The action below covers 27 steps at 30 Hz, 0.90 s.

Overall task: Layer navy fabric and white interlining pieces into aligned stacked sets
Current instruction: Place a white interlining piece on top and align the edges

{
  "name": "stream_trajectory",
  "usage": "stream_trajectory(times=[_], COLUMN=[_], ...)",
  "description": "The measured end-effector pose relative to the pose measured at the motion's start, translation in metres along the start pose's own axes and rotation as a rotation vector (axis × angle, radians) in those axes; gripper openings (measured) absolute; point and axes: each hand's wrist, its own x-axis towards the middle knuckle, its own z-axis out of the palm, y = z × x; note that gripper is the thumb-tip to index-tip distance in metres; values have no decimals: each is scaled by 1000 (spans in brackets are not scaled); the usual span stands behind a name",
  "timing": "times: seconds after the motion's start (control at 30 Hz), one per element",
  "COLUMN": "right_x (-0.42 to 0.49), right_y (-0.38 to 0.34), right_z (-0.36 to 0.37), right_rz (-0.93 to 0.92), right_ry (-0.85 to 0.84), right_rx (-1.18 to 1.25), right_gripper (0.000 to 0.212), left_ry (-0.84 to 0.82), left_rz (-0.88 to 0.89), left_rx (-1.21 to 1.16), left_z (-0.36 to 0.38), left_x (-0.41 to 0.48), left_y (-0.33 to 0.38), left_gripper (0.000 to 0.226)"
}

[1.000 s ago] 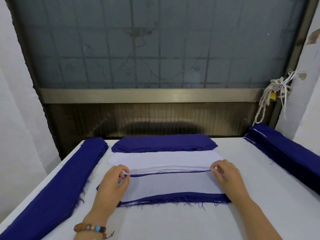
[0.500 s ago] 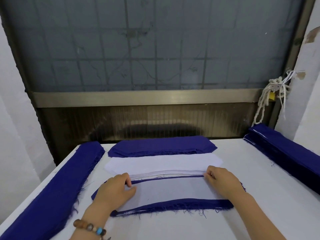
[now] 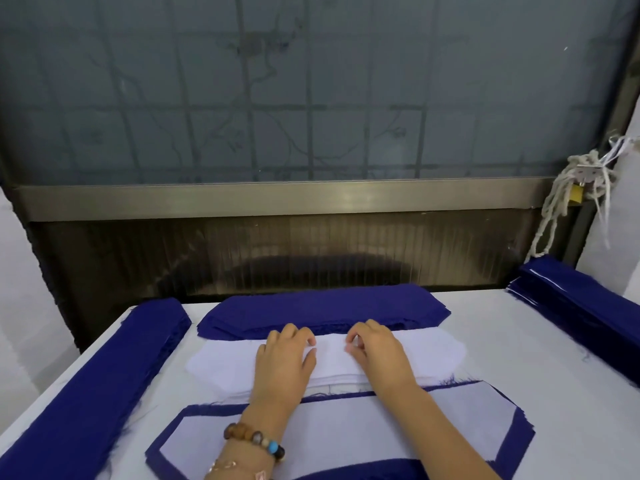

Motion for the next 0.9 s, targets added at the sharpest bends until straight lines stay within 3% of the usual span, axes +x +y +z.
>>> stream_trajectory(times=[0.2,0.63,0.8,0.9], right_x=[8,1,-1,-3], right_y=[4,1,2,2], right_z=[10,10,10,10], right_rz=[56,-28,-65,-74], right_ry=[-19,-15,23,78], right_rx=[-23,-147,-164,-152], right_gripper=[22,19,16,29], left_ry=[22,-3,4,-23], left_rz=[32,43,8,-7], left_rx=[3,-12,50,76], left_z=[7,3,4,4], left_x=[1,-1,0,2], left_y=[-4,0,-1,0], left_gripper=[7,8,32,28])
